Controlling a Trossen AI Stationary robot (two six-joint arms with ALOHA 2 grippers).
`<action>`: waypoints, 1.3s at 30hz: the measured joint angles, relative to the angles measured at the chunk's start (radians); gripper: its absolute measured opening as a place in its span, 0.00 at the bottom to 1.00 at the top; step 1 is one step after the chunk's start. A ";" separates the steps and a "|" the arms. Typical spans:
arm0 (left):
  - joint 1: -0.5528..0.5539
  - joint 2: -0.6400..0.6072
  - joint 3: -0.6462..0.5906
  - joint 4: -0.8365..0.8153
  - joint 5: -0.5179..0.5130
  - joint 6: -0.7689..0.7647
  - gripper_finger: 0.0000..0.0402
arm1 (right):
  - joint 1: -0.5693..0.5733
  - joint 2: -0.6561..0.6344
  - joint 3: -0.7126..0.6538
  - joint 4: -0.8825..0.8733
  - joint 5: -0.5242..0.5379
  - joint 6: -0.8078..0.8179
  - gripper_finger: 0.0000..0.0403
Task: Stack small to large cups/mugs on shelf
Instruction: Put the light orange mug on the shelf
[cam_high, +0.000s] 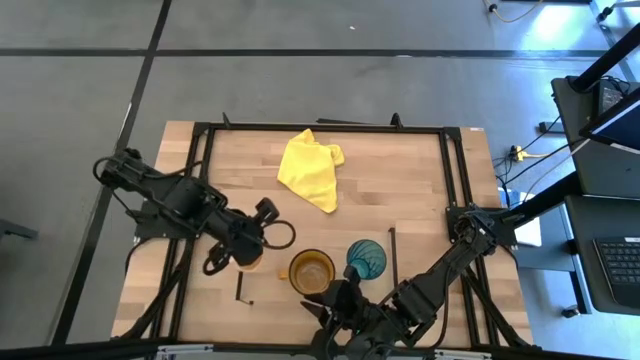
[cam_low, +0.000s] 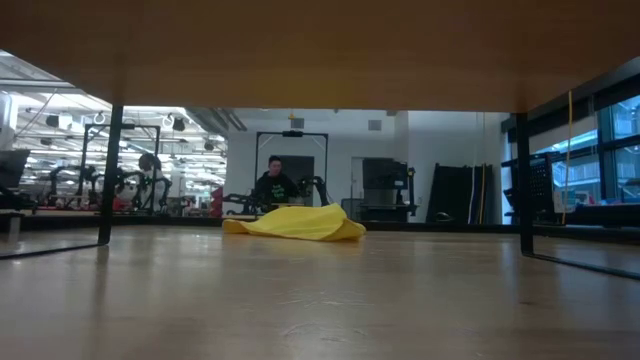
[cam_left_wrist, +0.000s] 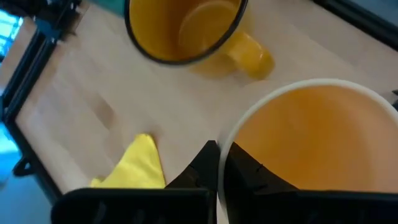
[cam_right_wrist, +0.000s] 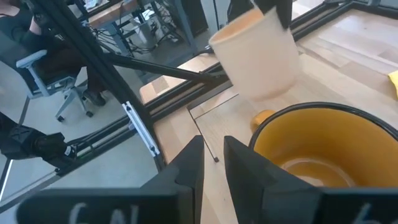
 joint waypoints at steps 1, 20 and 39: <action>0.002 0.000 -0.010 0.022 0.008 0.009 0.00 | 0.000 0.000 0.000 0.000 0.000 0.000 0.16; 0.064 0.087 -0.071 0.130 0.113 0.084 0.01 | -0.001 0.000 0.000 -0.070 -0.008 0.066 0.16; 0.081 0.084 -0.071 0.098 0.162 0.084 0.01 | -0.011 0.000 0.000 0.002 -0.001 -0.061 0.16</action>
